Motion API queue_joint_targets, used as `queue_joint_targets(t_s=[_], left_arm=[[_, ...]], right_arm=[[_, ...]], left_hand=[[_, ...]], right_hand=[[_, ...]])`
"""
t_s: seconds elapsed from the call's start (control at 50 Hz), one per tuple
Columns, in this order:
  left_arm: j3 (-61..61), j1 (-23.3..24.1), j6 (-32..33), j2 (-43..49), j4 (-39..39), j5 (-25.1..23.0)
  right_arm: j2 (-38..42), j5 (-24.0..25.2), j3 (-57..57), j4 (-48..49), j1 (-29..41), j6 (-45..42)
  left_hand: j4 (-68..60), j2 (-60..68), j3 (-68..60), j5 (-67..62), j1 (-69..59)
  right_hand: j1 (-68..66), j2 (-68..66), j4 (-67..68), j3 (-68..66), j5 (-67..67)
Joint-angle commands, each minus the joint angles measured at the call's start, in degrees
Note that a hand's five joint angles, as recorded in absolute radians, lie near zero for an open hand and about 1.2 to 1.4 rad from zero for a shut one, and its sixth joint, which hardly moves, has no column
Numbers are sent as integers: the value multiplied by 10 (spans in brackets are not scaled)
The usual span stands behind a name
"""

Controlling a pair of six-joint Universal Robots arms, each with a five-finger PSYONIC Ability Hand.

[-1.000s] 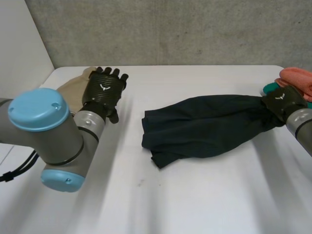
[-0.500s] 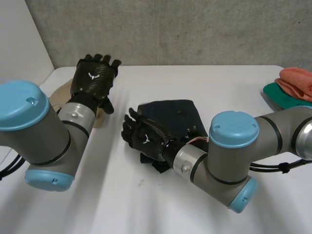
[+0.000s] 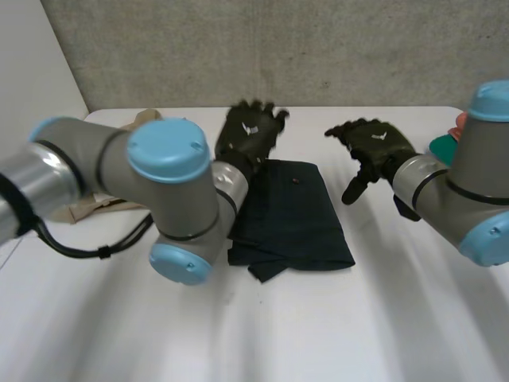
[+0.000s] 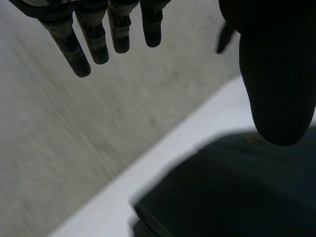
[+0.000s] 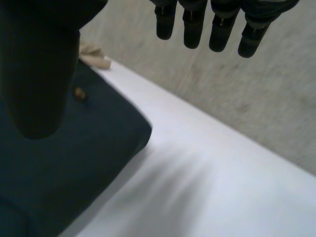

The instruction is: Fold the laundry.

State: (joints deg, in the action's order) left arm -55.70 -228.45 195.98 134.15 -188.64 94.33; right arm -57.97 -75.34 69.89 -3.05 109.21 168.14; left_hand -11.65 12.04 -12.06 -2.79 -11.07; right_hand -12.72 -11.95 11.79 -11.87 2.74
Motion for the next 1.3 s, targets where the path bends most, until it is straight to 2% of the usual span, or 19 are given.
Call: queue_joint_targets(t_s=[0.02,0.16,0.24,0.38,0.48,0.6,0.64,0.66,0.7,0.72,0.76,0.8,0.84,0.9,1.08,1.18,1.3], left_arm=[[14,-6,3,58,69,5],[9,-22,8,80,120,32],[9,-30,7,82,143,34],[8,-21,6,64,154,30],[3,-20,2,-1,153,25],[9,-30,0,-88,135,-44],[16,-35,-5,-107,136,-98],[23,-43,-15,-117,138,-141],[26,-52,-30,-122,143,-187],[26,-58,-49,-129,156,-233],[27,-60,-61,-135,166,-266],[28,-66,-78,-145,185,-325],[28,-71,-87,-149,193,-357],[23,-73,-91,-148,193,-375],[15,-68,-91,-144,192,-374],[8,-68,-90,-144,190,-372],[4,-68,-90,-144,187,-371]], right_arm=[[86,45,-44,-13,6,-4],[164,47,-79,-20,6,-11],[172,36,-89,-26,6,-17],[119,24,-90,-28,7,-55],[58,6,-66,-26,7,-69],[-25,-42,38,29,24,-90],[-46,-55,101,72,43,-90],[-51,-55,149,99,54,-90],[-53,-55,193,128,63,-90],[-56,-54,237,163,70,-91],[-56,-53,273,199,76,-90],[-54,-53,317,257,86,-90],[-47,-54,338,304,100,-89],[-16,-61,344,366,115,-93],[52,-65,320,524,126,-145],[67,-66,283,528,125,-163],[90,-69,228,486,124,-167]], left_hand=[[-1,-3,3,11,-7],[-3,-1,2,9,-8],[-6,2,-2,6,-12],[4,-8,8,16,-2],[16,-20,21,28,11],[13,-17,17,24,7],[4,-8,8,16,-2],[3,-7,7,14,-3],[1,-5,5,12,-5],[1,-5,5,12,-5],[1,-5,5,12,-5],[-1,-3,3,11,-7],[-6,2,-2,6,-12],[-6,2,-2,6,-12],[-4,0,0,7,-10],[-3,-1,2,9,-8],[-3,-1,2,9,-8]], right_hand=[[27,20,-18,19,-27],[27,20,-18,19,-27],[27,20,-18,19,-27],[27,20,-18,19,-27],[27,20,-18,19,-27],[27,20,-18,19,-27],[27,20,-18,19,-27],[27,20,-18,19,-27],[27,20,-18,19,-27],[27,20,-18,19,-27],[27,20,-18,19,-27],[27,20,-18,19,-27],[27,20,-18,19,-27],[27,20,-18,19,-27],[27,20,-18,19,-27],[27,20,-18,19,-27],[-5,-13,15,-14,5]])
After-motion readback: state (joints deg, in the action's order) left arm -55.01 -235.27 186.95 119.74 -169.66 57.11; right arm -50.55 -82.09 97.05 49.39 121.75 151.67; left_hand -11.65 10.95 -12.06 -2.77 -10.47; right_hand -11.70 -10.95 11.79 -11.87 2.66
